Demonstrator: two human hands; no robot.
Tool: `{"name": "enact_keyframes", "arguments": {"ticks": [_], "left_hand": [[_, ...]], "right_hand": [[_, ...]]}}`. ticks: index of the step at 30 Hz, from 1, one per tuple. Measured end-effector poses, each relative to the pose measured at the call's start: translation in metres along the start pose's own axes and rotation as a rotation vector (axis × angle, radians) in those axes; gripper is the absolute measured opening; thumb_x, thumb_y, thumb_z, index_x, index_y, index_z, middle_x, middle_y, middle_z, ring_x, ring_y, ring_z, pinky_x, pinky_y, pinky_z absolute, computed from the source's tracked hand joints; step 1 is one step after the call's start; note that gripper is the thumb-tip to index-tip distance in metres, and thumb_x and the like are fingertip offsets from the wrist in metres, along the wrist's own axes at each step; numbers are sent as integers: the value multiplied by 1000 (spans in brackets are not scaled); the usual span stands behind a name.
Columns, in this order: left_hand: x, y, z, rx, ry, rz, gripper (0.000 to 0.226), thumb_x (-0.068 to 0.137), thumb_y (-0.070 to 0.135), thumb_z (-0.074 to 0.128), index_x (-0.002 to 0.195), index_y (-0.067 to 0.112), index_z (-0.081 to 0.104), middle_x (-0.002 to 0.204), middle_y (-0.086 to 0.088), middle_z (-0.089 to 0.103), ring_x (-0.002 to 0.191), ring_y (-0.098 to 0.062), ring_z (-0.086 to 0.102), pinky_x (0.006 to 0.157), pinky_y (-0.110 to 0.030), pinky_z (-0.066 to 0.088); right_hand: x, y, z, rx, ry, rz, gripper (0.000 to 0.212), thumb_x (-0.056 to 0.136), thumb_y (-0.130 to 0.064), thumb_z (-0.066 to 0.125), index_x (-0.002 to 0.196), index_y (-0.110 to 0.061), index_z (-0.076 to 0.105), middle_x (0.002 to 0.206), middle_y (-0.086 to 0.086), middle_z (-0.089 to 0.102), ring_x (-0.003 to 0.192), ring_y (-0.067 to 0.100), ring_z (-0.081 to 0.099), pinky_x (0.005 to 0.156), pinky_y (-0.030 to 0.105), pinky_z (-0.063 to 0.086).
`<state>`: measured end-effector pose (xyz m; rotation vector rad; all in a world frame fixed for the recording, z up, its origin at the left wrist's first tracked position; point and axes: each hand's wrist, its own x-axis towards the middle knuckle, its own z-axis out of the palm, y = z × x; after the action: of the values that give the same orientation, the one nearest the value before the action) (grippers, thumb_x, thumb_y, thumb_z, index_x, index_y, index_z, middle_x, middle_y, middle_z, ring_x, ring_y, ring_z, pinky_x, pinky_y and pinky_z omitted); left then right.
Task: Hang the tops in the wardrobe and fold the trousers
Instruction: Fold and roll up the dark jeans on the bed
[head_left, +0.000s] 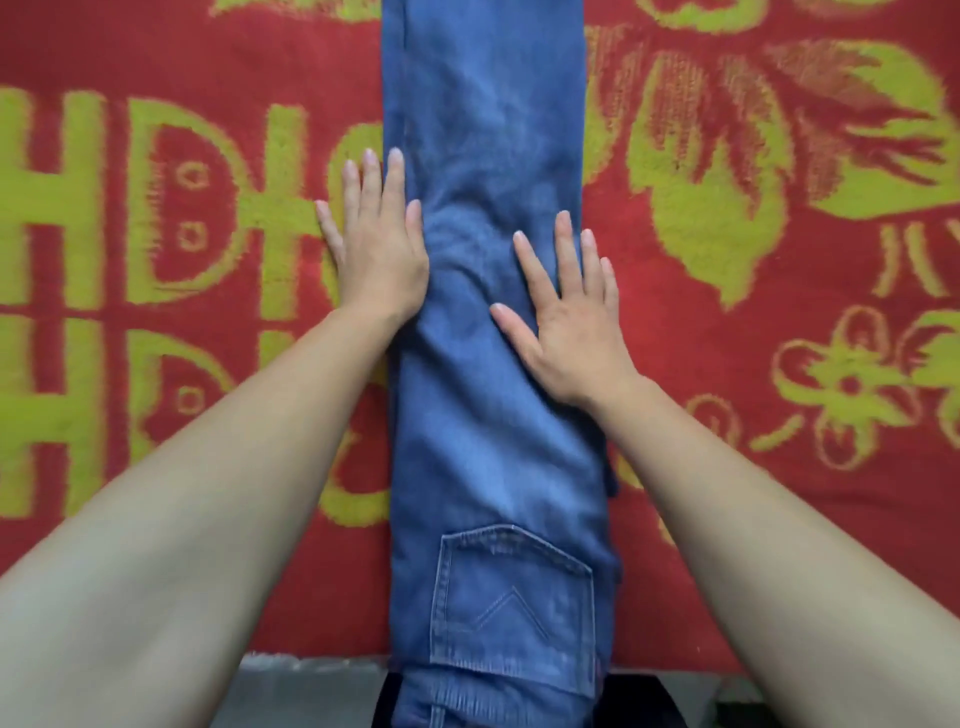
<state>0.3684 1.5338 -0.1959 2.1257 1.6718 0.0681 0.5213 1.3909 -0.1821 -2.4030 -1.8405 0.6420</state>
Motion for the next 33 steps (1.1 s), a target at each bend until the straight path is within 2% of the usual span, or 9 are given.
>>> {"name": "enact_keyframes", "arguments": {"ticks": [4,7,12,14,18,22,25,29,33], "left_hand": [[-91,-14,2,-197,-44,39,65,100,47,31,155,13,22,162,-9,17,151,-22,10,122,-44,6],[-208,-43,14,-92,-136,66,67,100,44,36,154,7,22,162,-12,17,150,-25,12,122,-46,11],[-341,-54,12,-45,-233,-275,61,97,47,32,141,6,43,144,-16,43,132,-34,38,106,-49,34],[-370,-47,12,-124,-266,-381,66,94,55,33,134,5,47,127,-16,51,118,-37,46,99,-48,37],[-408,-47,16,-244,-384,-502,78,85,67,54,130,4,45,127,-13,52,122,-32,46,104,-45,37],[-409,-56,10,-417,-533,-606,89,60,88,54,111,17,67,113,-3,68,113,-24,61,100,-42,46],[-423,-53,-10,-575,-559,-527,55,77,56,73,114,15,71,112,2,72,107,-16,65,99,-35,49],[-480,-44,-52,-826,-609,-460,41,82,26,77,118,11,66,113,-2,72,105,-20,68,102,-44,49],[-537,-21,-103,-1007,-544,-530,37,86,26,72,119,13,62,108,-5,74,103,-27,69,91,-40,51]], "right_hand": [[-65,0,0,247,100,158,66,101,-43,44,157,-12,25,162,20,19,150,33,22,120,42,23],[-157,-6,12,286,81,339,69,100,-50,43,154,-8,30,155,18,34,142,31,34,116,41,29],[-270,-24,29,729,-227,870,75,88,-72,47,140,-19,42,136,7,56,127,28,52,99,35,38],[-295,-31,39,693,-305,858,89,74,-84,51,134,-18,47,130,7,57,126,27,50,101,35,38],[-318,-38,49,601,-352,831,100,56,-76,77,134,-20,48,124,2,57,122,22,50,106,40,42],[-319,-33,35,721,-526,896,105,35,-88,74,113,-19,71,112,-4,70,107,19,67,98,38,53],[-343,-25,27,901,-546,829,101,40,-80,78,121,-20,71,118,-6,70,109,17,67,101,36,51],[-420,-39,-15,1216,-642,631,47,82,-37,80,123,-19,68,113,-4,74,98,14,73,80,25,58],[-475,-50,-50,1284,-476,699,70,57,-45,90,115,-10,70,100,3,78,91,22,75,87,41,60]]}}
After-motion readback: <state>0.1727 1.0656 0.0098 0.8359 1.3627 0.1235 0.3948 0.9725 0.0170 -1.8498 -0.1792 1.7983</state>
